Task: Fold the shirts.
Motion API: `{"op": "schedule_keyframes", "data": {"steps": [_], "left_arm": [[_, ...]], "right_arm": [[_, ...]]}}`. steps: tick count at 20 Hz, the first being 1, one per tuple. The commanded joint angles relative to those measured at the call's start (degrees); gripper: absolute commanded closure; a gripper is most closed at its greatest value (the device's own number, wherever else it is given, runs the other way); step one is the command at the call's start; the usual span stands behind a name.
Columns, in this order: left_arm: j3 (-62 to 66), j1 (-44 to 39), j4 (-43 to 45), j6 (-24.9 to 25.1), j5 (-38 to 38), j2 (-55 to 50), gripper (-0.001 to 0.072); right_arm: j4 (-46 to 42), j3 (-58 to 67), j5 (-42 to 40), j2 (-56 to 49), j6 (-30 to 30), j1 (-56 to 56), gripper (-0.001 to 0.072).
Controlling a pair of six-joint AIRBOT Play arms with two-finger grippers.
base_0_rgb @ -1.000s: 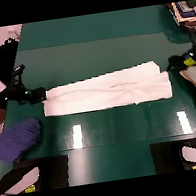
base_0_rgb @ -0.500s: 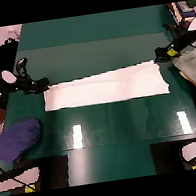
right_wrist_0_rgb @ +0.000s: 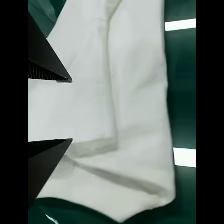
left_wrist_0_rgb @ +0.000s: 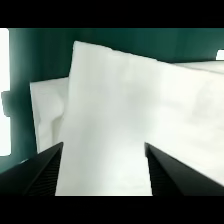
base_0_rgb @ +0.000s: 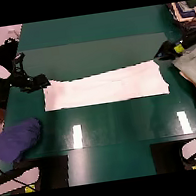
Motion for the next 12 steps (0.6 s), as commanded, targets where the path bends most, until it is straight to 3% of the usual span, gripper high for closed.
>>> {"op": "schedule_keyframes", "data": {"steps": [1,2,3,4,12], "left_arm": [[1.18,0.04,0.04,0.35,-3.85,2.08,0.0111],[1.2,0.04,0.02,0.35,-4.37,2.32,0.0161],[1.18,0.04,0.02,0.44,-5.18,2.34,0.0462],[1.18,0.04,0.02,0.68,-5.57,2.34,0.0688],[1.18,-0.48,-4.37,0.83,-6.16,2.34,0.0673]], "right_arm": [[1.49,-5.84,2.12,1.22,-2.82,-5.57,0.0286],[1.53,-8.11,2.1,1.22,-2.99,-7.13,0.0176],[1.97,-10.29,1.79,1.22,-3.41,-8.5,0.0111],[2.93,-12.61,0.98,1.2,-4.42,-9.79,0.0112],[5.6,-17.62,-2.27,-3.37,-11.15,-8.74,0.0114]]}}
